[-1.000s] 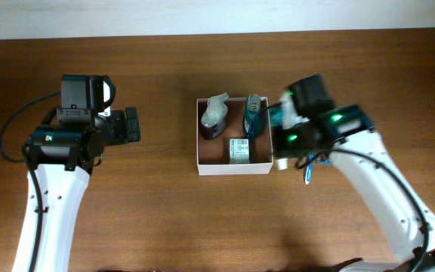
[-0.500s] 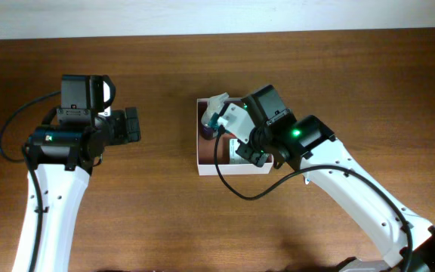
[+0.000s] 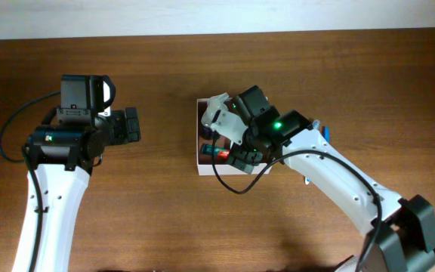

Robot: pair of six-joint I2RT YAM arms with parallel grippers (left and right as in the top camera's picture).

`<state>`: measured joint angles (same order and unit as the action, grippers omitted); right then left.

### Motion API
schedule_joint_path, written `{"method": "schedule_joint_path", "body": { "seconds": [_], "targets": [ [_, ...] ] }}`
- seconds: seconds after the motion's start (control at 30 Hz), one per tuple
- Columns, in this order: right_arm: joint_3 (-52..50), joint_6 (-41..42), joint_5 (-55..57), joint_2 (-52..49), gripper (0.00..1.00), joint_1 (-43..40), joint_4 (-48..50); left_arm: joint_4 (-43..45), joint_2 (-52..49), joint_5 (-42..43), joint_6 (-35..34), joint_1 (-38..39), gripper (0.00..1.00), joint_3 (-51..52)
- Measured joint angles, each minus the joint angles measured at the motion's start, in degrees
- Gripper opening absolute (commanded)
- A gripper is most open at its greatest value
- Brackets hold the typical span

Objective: Pack container
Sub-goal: 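Drop the toothpaste tube into the box with the right gripper, then grasp the blue toothbrush with the right gripper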

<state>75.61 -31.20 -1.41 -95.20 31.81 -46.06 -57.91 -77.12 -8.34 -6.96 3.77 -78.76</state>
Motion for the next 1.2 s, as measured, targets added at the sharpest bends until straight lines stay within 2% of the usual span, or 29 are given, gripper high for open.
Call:
{"method": "schedule_joint_path", "body": {
  "seconds": [0.17, 0.2, 0.37, 0.4, 0.53, 0.57, 0.67, 0.8, 0.93, 1.03, 1.2],
  "targets": [
    [2.12, 13.46, 0.04, 9.86, 0.99, -3.34, 0.48, 0.00, 0.00, 0.00, 0.00, 0.00, 0.99, 0.00],
    [2.78, 20.11, -0.39, 13.92, 0.99, -7.13, 0.00, 0.00, 0.00, 0.00, 0.00, 0.00, 0.99, 0.00],
    [3.48, 29.88, -2.27, 17.57, 0.99, -17.25, -5.46, 0.00, 0.00, 0.00, 0.00, 0.00, 0.99, 0.00],
    [3.45, 32.54, -2.75, 16.28, 0.93, -20.13, -7.37, 0.00, 0.00, 0.00, 0.00, 0.00, 0.99, 0.00],
    [2.82, 39.95, -3.04, 10.08, 0.86, -25.49, -11.04, 0.02, 0.00, 0.00, 0.00, 0.00, 0.99, 0.00],
    [1.86, 43.74, -2.93, 5.92, 0.81, -28.11, -11.52, 0.02, 0.00, 0.00, 0.00, 0.00, 1.00, 0.00],
    [1.01, 48.87, -3.91, -1.57, 0.76, -31.61, -12.04, -0.02, 0.00, 0.02, 0.00, 0.00, 0.99, 0.00],
    [0.92, 51.60, -5.18, -10.32, 0.61, -32.68, -10.49, 0.00, 0.00, 0.00, 0.00, 0.00, 0.99, 0.00],
    [0.66, 52.41, -5.79, -15.74, 0.53, -32.52, -9.35, 0.00, 0.00, 0.00, 0.00, 0.00, 1.00, 0.00],
    [0.66, 52.68, -5.79, -17.35, 0.52, -32.52, -9.22, -0.02, 0.00, 0.00, 0.00, 0.00, 0.99, 0.00],
    [0.42, 53.05, -5.73, -18.62, 0.41, -32.52, -7.58, 0.00, 0.00, 0.00, 0.00, 0.00, 0.99, 0.00]
  ]
}}
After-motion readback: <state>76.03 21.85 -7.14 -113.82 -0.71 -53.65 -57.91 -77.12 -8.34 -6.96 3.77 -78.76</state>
